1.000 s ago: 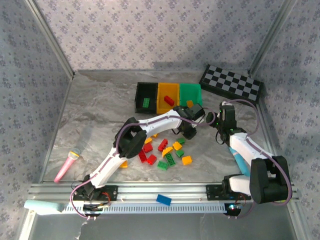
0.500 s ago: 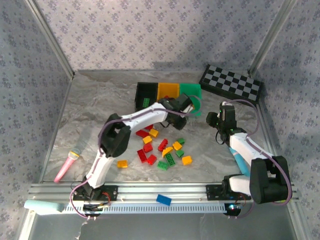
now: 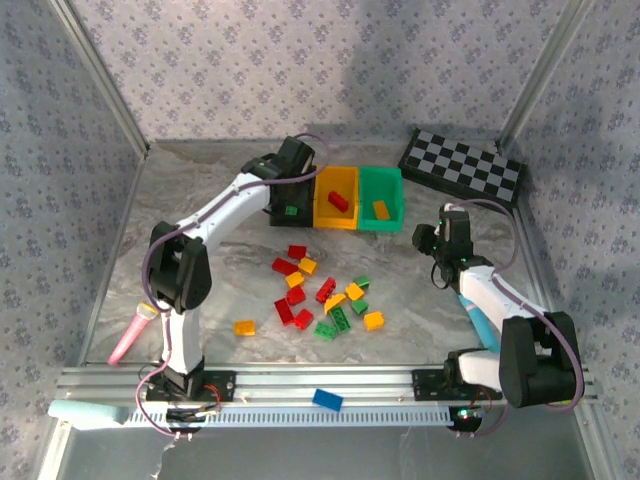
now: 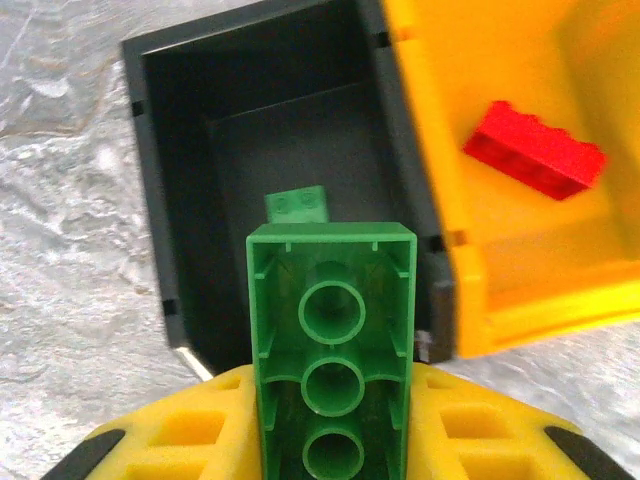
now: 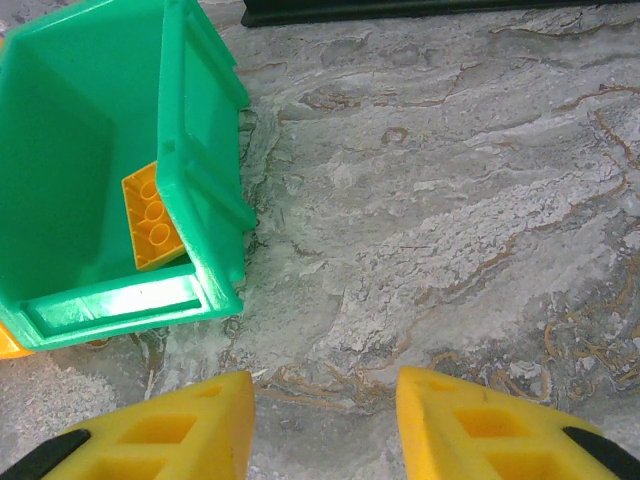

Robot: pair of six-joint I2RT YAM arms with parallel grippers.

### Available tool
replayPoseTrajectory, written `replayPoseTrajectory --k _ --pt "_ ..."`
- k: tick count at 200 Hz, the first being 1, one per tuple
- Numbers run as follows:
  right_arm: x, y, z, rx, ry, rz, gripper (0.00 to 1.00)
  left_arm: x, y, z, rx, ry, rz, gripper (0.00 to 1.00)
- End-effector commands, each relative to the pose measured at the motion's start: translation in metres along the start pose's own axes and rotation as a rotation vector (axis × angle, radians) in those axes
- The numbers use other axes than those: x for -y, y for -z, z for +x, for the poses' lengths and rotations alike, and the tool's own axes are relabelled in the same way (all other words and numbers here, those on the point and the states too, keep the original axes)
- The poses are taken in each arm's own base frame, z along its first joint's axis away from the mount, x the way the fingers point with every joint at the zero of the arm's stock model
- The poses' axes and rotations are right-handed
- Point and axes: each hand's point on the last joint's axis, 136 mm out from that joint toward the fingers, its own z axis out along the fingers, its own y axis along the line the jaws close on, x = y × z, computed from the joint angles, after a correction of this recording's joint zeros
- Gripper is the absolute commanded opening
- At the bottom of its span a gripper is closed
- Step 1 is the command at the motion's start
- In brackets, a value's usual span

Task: Sort the legos into containers by color
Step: Place the lego in the container, then move the lego to the center of the table.

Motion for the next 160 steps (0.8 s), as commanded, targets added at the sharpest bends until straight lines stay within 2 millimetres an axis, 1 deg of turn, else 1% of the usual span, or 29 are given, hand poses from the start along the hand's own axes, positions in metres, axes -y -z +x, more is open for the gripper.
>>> replayPoseTrajectory --k 1,12,27,56,62,76,78,80,104,124,140,160 --pt "0.002 0.003 -0.001 0.008 -0.007 0.001 0.43 -0.004 -0.012 -0.012 0.008 0.032 -0.02 0.34" --pt "0.002 0.004 0.0 0.008 -0.006 0.003 0.43 -0.008 -0.017 -0.016 0.003 0.052 -0.033 0.49" --pt "0.001 0.005 -0.001 0.012 -0.004 -0.001 0.44 -0.009 -0.019 -0.021 0.009 0.062 -0.029 0.56" --pt "0.003 0.006 -0.001 0.011 0.0 0.01 0.44 0.0 -0.007 -0.023 0.045 0.08 0.013 0.58" --pt "0.003 0.005 -0.001 0.01 0.001 0.009 0.44 0.001 -0.003 -0.021 0.05 0.081 0.02 0.59" --pt "0.003 0.006 -0.002 0.013 0.0 0.005 0.44 0.001 0.005 -0.008 0.039 0.075 0.014 0.58" --pt "0.002 0.005 -0.001 0.012 -0.001 0.003 0.44 0.001 0.007 -0.012 0.061 0.081 0.019 0.58" --pt "0.002 0.005 -0.001 0.013 -0.001 0.003 0.44 0.001 0.008 -0.01 0.064 0.082 0.019 0.59" --pt "0.002 0.002 0.001 0.003 -0.002 0.002 0.44 0.0 0.017 0.021 0.032 0.121 0.036 0.59" --pt "0.001 0.0 -0.001 -0.002 0.001 0.005 0.44 0.003 0.022 0.053 -0.005 0.149 0.06 0.59" --pt "0.001 -0.001 0.0 -0.004 0.0 0.003 0.44 0.001 0.027 0.076 -0.029 0.162 0.052 0.59" --pt "0.001 -0.003 0.002 -0.012 0.001 0.003 0.44 -0.003 0.03 0.104 -0.084 0.226 0.054 0.59"
